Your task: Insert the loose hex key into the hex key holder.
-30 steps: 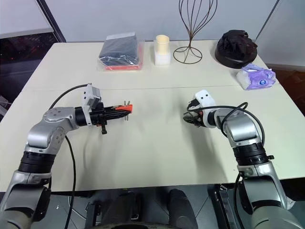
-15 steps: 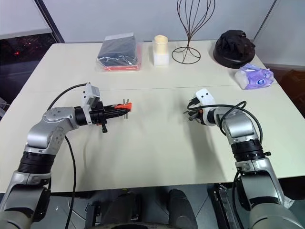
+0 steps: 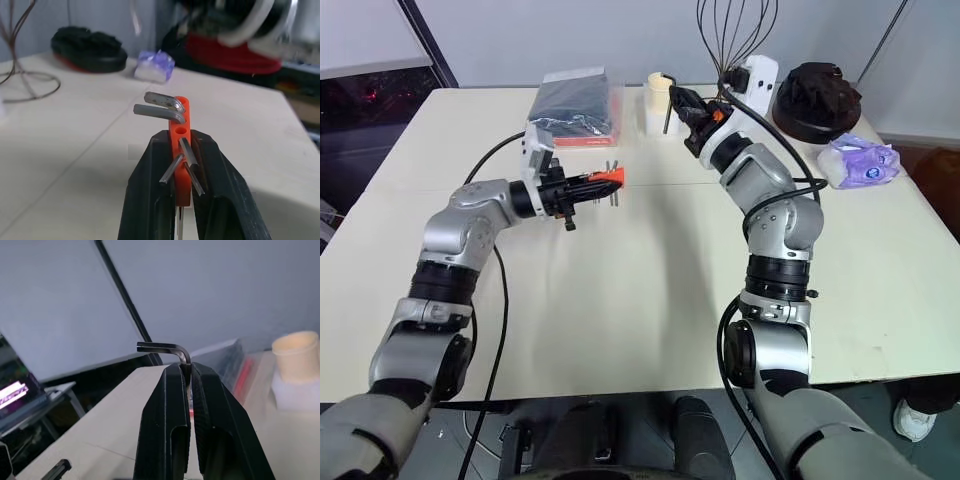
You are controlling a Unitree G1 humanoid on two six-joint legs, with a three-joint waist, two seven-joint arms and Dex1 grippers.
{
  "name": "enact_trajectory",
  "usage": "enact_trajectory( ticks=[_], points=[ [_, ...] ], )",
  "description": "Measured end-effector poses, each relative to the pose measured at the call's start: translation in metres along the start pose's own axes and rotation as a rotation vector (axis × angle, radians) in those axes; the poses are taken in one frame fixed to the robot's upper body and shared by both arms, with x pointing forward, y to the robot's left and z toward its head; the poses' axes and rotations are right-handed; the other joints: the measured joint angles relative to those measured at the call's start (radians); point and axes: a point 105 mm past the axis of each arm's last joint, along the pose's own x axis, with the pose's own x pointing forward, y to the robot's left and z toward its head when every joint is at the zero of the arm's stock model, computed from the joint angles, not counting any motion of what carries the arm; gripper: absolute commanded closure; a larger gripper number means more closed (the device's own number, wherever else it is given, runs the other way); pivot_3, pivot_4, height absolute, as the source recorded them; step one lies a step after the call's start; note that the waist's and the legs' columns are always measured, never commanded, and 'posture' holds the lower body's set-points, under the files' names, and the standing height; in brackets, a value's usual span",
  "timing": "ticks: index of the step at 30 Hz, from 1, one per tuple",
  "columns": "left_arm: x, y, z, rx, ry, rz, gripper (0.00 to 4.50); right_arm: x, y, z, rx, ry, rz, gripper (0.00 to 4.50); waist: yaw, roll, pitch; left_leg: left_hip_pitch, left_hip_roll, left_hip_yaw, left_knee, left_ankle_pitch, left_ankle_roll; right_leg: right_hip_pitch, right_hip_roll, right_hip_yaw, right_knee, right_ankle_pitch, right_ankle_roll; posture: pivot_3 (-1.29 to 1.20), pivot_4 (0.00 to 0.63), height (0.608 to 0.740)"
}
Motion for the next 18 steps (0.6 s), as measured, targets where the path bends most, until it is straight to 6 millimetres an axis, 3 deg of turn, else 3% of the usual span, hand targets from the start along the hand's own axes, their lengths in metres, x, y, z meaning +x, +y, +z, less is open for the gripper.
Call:
enact_trajectory(
  ticks=[4,18],
  points=[
    [0.01,0.002,0.008,0.014,-0.019,-0.025,4.5,0.003,0.007,-0.003,0.016,-0.015,0.014,4.46,-0.007,0.0,0.0,0.0,0.001,0.0,-0.001,0.0,0.0,-0.001,0.001,0.0,0.0,0.0,0.0,0.0,0.15,0.74],
    [0.018,0.01,-0.003,0.026,-0.017,-0.012,4.5,0.002,0.021,-0.012,0.051,-0.012,0.053,4.46,-0.002,0.0,0.0,0.0,0.001,0.0,-0.001,0.0,0.0,-0.001,0.001,0.0,0.0,0.0,0.0,0.0,0.15,0.74]
  ],
)
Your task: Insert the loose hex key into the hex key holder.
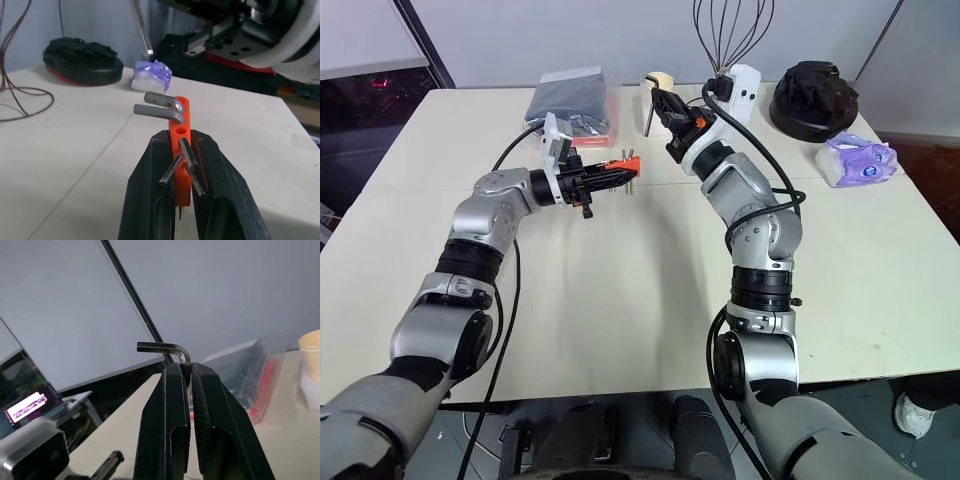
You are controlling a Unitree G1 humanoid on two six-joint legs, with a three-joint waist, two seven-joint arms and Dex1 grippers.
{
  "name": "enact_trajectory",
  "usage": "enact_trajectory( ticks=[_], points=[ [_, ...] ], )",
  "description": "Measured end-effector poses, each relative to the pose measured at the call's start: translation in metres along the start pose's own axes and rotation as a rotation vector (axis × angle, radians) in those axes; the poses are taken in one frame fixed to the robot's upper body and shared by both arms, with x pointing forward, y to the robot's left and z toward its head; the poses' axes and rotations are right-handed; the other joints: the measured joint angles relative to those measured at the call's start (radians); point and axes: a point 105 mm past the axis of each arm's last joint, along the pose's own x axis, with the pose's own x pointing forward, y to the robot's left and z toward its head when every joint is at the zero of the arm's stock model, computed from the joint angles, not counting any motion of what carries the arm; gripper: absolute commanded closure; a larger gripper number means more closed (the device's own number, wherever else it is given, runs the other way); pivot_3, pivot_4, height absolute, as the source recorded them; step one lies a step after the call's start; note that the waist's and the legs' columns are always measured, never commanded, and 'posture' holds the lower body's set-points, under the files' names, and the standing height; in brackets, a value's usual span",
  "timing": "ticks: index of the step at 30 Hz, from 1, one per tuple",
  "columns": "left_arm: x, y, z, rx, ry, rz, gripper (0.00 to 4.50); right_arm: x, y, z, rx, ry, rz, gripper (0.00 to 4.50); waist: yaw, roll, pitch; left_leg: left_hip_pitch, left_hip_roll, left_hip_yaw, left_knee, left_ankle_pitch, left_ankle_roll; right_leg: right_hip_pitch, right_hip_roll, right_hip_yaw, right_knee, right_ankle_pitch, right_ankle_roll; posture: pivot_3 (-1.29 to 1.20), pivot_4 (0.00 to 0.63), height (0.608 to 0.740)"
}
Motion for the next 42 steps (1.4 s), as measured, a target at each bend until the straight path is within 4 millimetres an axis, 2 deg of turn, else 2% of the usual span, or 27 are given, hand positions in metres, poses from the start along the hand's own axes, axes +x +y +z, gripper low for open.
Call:
enact_trajectory(
  ticks=[5,20,29,34,42],
  points=[
    [0.002,0.002,-0.002,0.008,0.001,0.007,4.5,-0.003,0.007,-0.003,-0.001,0.01,0.02,4.46,-0.001,0.0,0.0,0.0,0.0,0.0,0.0,0.0,0.0,0.0,0.0,0.0,0.0,0.0,0.0,0.0,0.15,0.74],
    [0.003,0.006,0.001,0.018,-0.01,0.025,4.5,-0.004,0.007,-0.017,0.011,0.051,0.011,4.46,-0.001,0.0,0.0,0.0,0.0,0.0,0.0,0.0,0.0,0.0,0.0,0.0,0.0,0.0,0.0,0.0,0.15,0.74],
    [0.004,0.006,0.0,0.021,-0.001,0.027,4.5,-0.005,0.007,-0.019,0.012,0.056,0.008,4.46,-0.001,0.0,0.0,0.0,0.0,0.0,0.0,0.0,0.0,0.0,0.0,0.0,0.0,0.0,0.0,0.0,0.15,0.74],
    [0.002,0.009,-0.005,0.002,0.007,0.041,4.5,-0.012,0.008,-0.02,-0.07,0.079,0.05,4.46,-0.001,0.0,0.0,-0.001,0.0,0.0,0.0,0.0,0.0,0.0,0.0,0.0,0.0,0.0,0.0,0.0,0.15,0.74],
    [0.0,0.011,-0.005,-0.001,0.001,0.052,4.5,-0.012,0.011,-0.021,-0.102,0.078,0.073,4.46,-0.001,0.0,0.0,0.0,0.0,0.0,0.0,0.0,0.0,-0.001,0.001,0.0,0.0,0.0,0.0,0.0,0.15,0.74]
  ],
)
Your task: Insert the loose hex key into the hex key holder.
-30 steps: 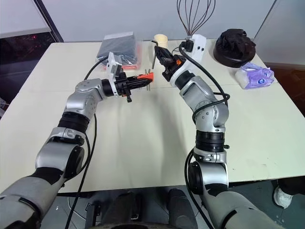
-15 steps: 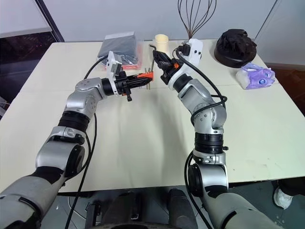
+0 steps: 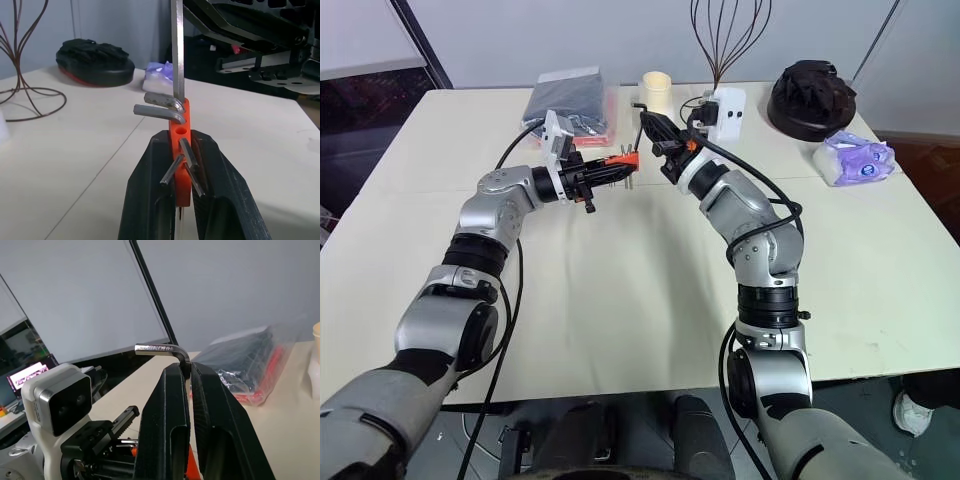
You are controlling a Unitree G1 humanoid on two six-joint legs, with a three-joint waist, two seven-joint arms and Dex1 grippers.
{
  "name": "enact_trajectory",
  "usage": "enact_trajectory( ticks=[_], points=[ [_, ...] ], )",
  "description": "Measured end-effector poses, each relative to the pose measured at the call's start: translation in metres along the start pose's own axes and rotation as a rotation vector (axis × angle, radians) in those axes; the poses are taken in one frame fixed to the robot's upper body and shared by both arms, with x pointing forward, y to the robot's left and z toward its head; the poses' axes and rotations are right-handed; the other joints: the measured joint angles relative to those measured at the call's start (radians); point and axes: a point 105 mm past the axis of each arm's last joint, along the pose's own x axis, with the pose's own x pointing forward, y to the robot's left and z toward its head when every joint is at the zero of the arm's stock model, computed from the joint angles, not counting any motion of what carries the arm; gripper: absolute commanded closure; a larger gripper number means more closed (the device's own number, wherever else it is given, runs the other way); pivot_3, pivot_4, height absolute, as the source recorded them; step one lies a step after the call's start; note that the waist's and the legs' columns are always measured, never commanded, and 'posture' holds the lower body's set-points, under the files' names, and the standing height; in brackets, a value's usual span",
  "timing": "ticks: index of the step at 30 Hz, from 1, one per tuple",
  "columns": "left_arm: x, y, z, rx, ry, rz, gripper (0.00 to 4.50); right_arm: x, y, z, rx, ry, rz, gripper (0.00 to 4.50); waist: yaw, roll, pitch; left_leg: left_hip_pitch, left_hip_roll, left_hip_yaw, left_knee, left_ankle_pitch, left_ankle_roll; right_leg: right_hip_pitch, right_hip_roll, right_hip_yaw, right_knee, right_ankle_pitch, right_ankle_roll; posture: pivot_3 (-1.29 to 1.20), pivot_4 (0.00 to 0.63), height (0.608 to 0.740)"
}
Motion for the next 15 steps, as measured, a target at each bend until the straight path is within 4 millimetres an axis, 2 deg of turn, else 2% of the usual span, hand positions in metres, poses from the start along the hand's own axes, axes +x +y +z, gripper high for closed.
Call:
enact_trajectory(
  ticks=[15],
  points=[
    [0.0006,-0.0009,0.0,0.007,0.01,-0.005,4.5,0.0004,0.0034,-0.0031,-0.01,0.01,0.015,4.46,0.001,0.0,0.0,0.0,0.0,0.0,0.0,0.0,0.0,0.0,0.0,0.0,0.0,0.0,0.0,0.0,0.15,0.74]
  ],
)
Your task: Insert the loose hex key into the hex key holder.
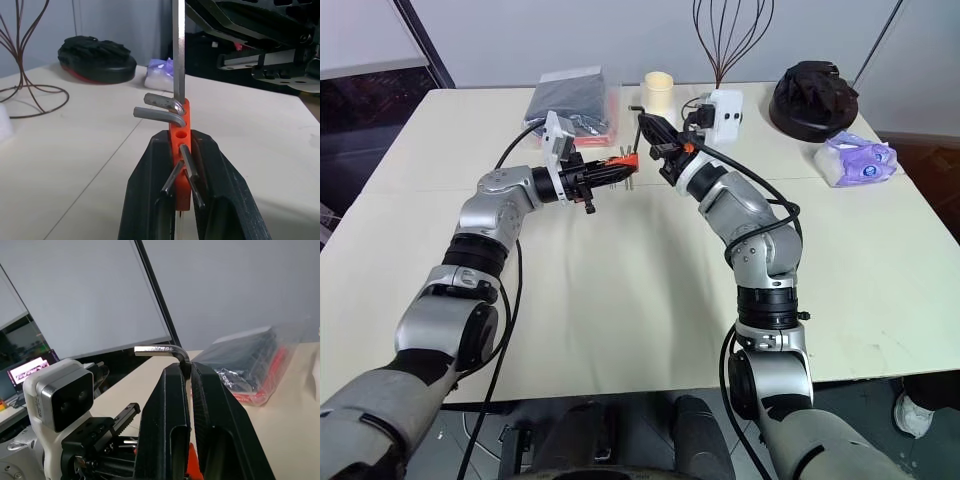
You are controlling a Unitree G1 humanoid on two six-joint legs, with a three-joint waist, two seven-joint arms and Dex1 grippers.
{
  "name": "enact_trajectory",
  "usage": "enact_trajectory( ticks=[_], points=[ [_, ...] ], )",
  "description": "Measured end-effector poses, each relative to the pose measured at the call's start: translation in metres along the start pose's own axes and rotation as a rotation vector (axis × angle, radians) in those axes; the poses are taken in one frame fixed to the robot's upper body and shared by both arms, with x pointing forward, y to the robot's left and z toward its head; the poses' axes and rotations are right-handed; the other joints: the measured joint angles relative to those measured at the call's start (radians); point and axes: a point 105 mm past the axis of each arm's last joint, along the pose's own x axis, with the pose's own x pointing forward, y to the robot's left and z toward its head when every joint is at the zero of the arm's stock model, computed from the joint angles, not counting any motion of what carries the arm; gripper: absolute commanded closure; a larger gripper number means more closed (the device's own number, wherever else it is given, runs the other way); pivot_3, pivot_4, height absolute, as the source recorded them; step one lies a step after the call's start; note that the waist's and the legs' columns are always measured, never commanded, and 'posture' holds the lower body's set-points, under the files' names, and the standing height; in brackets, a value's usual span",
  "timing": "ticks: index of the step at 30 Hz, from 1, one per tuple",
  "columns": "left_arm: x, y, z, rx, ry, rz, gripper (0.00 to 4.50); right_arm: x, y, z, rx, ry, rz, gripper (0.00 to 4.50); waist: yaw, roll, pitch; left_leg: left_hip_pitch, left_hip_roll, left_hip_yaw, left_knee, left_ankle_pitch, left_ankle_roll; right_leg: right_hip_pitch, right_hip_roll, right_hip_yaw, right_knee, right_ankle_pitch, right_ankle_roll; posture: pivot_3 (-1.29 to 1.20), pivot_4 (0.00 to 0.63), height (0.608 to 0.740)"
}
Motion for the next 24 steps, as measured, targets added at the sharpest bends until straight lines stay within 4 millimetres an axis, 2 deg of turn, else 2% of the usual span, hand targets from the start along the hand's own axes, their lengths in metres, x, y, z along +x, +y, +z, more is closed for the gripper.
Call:
enact_trajectory(
  ticks=[9,24],
  points=[
    [0.0006,-0.007,0.0036,0.037,0.007,-0.046,4.5,0.0,0.0038,-0.0005,-0.015,0.013,0.026,4.46,0.0,0.0,0.0,0.0,0.0,0.0,0.0,0.0,0.0,0.0,0.0,0.0,0.0,0.0,0.0,0.0,0.15,0.74],
    [0.0006,-0.0068,0.0025,0.025,0.009,-0.043,4.5,-0.0011,0.0037,-0.0013,-0.027,0.02,0.03,4.46,0.0,0.0,0.0,0.0,0.0,0.0,0.0,0.0,0.0,0.0,0.0,0.0,0.0,0.0,0.0,0.0,0.15,0.74]
  ],
)
